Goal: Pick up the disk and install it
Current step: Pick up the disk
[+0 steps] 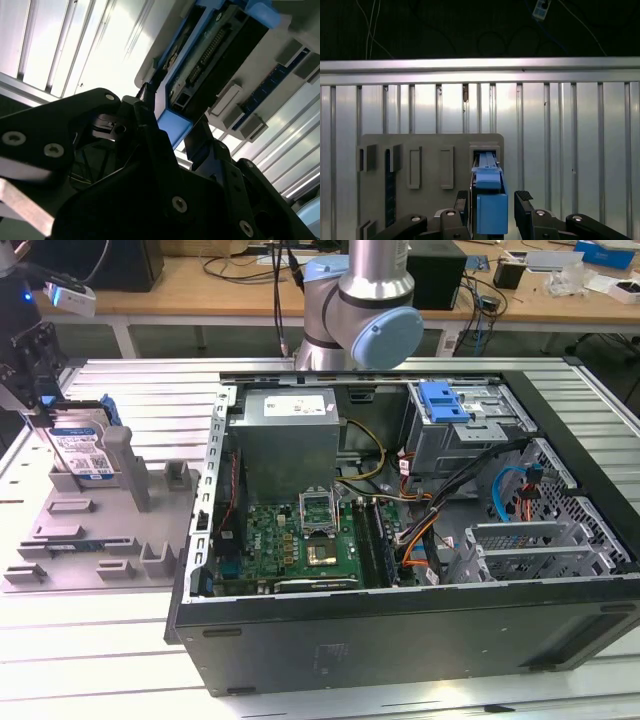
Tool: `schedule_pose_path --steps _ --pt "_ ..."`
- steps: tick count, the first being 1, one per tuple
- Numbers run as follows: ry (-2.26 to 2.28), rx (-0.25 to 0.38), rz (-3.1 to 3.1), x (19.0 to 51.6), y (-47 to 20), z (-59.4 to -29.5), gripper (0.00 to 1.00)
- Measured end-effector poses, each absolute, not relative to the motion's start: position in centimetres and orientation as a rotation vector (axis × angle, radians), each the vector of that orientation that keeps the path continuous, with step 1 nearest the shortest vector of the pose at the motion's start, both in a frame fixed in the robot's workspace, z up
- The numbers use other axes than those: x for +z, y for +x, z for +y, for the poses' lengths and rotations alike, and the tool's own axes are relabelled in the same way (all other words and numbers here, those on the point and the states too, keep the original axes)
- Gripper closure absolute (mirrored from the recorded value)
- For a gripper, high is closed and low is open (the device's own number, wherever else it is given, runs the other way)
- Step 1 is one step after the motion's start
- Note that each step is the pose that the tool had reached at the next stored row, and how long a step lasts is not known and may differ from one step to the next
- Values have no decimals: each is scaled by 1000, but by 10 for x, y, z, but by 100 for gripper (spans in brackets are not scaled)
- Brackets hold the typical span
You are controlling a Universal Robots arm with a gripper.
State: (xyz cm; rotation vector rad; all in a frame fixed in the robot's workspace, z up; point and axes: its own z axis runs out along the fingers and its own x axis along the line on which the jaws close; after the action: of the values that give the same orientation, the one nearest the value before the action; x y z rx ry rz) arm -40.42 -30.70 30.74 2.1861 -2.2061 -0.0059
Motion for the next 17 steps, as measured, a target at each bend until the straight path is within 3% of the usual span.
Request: schedule_pose_path --steps 17 --pt "2216 -2 -2174 306 -405 -306 51"
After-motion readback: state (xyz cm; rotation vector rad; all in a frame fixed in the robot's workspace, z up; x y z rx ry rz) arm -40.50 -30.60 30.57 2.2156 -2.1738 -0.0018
